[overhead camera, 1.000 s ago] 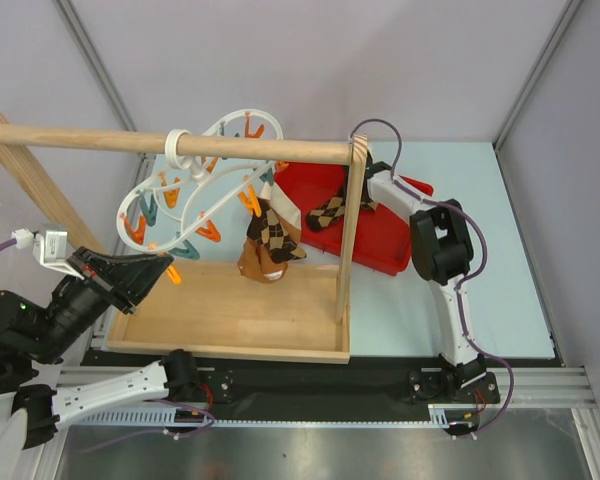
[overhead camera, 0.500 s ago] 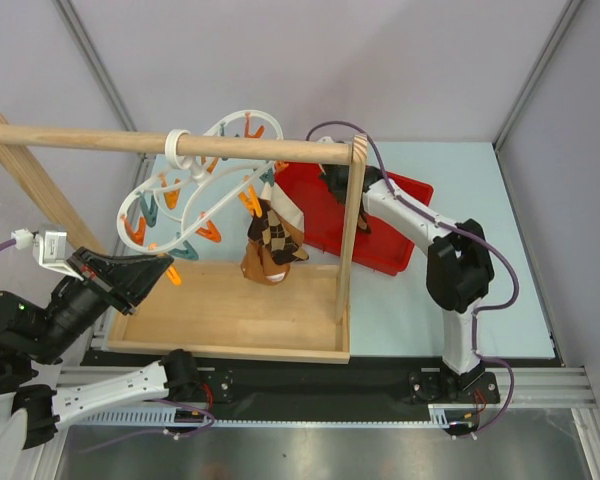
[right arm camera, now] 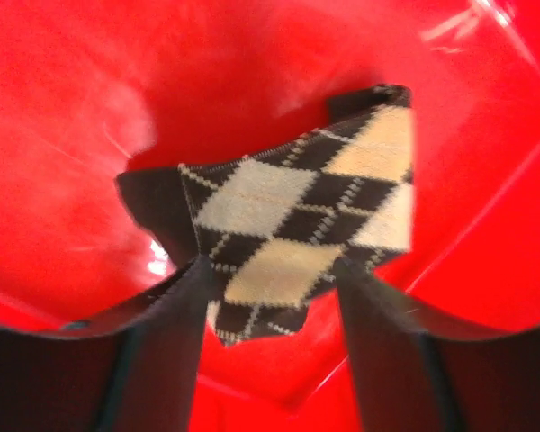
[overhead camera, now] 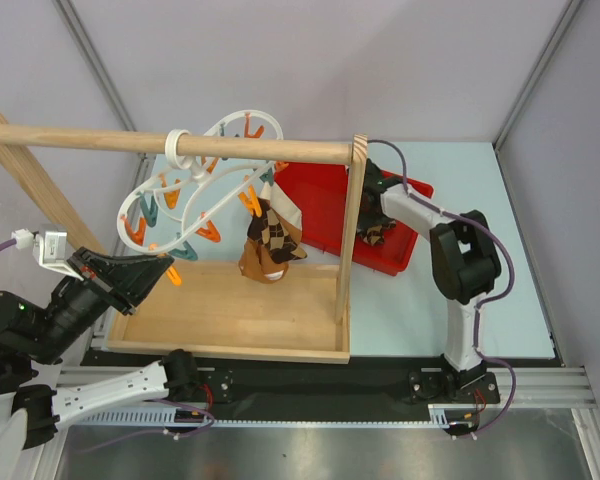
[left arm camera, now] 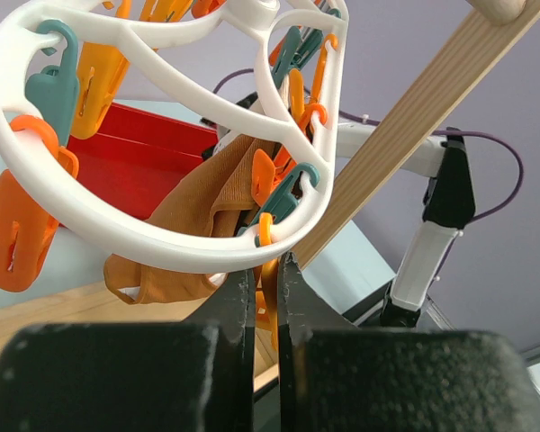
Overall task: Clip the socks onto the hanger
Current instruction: Adjust the sock in the bin.
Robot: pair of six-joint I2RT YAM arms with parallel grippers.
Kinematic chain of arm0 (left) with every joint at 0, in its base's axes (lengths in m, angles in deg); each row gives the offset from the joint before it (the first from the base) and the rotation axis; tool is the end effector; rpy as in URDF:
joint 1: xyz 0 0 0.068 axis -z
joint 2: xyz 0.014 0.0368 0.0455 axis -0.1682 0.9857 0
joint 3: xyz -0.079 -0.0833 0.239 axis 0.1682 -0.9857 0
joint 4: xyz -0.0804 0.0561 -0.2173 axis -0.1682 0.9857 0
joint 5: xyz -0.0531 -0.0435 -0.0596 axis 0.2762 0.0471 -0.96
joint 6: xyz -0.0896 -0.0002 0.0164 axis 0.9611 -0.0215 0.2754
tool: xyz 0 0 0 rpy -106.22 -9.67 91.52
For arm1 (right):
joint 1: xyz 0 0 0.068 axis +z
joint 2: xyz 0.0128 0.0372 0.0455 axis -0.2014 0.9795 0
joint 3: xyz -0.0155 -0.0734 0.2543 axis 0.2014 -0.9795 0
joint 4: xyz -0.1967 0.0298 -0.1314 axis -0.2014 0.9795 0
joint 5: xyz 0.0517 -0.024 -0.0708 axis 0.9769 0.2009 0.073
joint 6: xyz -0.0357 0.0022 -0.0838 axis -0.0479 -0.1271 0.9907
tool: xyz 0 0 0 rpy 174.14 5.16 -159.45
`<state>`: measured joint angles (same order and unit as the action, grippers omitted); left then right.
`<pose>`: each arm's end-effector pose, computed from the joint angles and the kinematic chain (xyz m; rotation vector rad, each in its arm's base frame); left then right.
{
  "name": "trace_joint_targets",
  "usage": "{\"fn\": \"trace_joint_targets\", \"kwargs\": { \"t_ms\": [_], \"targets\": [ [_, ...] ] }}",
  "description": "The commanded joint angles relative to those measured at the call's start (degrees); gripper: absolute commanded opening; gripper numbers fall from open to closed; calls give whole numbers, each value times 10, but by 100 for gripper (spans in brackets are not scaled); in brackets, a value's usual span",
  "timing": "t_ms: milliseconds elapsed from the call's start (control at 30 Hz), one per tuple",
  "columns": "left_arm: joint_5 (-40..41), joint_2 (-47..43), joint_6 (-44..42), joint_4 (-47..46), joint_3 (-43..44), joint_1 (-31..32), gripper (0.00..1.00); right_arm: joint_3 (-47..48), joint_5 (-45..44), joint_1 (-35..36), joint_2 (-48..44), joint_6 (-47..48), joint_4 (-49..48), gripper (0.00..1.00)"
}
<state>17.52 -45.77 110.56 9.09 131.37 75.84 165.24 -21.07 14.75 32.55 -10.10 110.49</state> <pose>0.0394 0.0056 0.4389 0.1161 1.5752 -0.9396 0.3878 0.1694 0.1588 -0.4980 2.5845 -0.1780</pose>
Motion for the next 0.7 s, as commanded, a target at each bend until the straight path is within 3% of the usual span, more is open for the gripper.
{"fn": "trace_joint_targets", "kwargs": {
  "t_ms": [0, 167, 300, 467, 667],
  "targets": [
    [-19, 15, 4, -26, 6, 4, 0, 7, 23, -9, -61, -70, -30, 64],
    [-17, 15, 2, -28, 2, 4, 0, 25, 65, -52, -70, -199, -16, 66],
    [-19, 17, 0, -34, -4, 4, 0, 23, 93, -77, -53, -294, -21, 59],
    [-24, 21, 0, -35, -2, 3, 0, 24, 13, -73, -25, -366, -16, 59],
    [-26, 18, 3, -32, 0, 3, 0, 58, -71, -43, 45, -355, 20, 59]
  ]
}}
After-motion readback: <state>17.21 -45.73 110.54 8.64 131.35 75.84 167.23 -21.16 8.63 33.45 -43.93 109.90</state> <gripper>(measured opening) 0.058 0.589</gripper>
